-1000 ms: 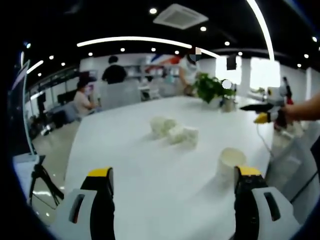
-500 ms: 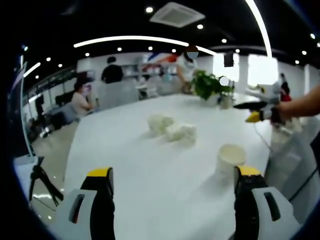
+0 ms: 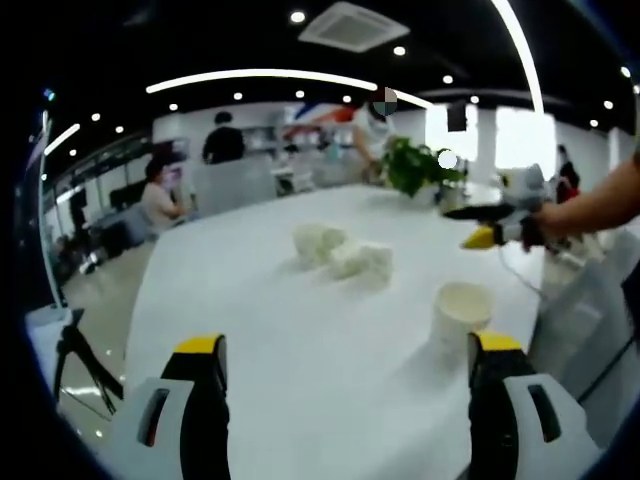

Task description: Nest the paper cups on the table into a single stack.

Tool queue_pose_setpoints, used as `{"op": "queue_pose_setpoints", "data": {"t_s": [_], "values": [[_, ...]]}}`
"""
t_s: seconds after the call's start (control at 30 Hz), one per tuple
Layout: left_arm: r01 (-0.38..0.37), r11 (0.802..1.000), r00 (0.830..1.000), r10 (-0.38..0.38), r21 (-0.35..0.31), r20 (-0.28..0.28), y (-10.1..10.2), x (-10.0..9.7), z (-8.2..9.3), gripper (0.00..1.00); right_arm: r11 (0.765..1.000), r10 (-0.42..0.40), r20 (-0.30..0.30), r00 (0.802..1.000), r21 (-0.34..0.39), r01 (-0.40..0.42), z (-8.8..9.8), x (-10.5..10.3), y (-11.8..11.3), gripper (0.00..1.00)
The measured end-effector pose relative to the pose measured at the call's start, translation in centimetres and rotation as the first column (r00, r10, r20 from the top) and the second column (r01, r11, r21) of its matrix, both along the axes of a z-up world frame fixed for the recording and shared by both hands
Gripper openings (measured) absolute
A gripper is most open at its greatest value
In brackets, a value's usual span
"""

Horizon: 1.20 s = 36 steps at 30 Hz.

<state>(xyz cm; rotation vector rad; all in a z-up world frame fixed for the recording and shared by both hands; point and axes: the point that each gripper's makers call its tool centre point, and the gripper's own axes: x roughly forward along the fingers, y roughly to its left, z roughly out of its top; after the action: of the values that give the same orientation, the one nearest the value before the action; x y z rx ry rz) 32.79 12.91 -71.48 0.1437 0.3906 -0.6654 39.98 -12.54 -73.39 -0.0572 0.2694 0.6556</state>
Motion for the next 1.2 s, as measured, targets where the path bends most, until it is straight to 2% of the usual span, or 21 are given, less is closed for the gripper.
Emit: {"op": "queue_pose_setpoints", "data": {"t_s": [0.4,0.97,1.2], "values": [[-0.018,1.0,1.0,0.018,-0.024,-0.004,0.2,0.5,0.1,0.99,1.0,-0.009,-0.016,1.0,-0.001,0.009,-1.9,3.1,1.8,0.95],[-0.039,0.999,0.999,0.038,-0.024,-0.024,0.6,0.6,-0.4,0.99,0.999,-0.042,-0.026,0.999,0.0,0.042,-4.4,7.6,3.7,0.8],[-0.042,0.999,0.999,0.041,-0.023,-0.028,0.7,0.6,-0.5,0.99,0.998,-0.063,-0.044,0.997,-0.015,0.063,-5.9,9.0,4.3,0.68]]}}
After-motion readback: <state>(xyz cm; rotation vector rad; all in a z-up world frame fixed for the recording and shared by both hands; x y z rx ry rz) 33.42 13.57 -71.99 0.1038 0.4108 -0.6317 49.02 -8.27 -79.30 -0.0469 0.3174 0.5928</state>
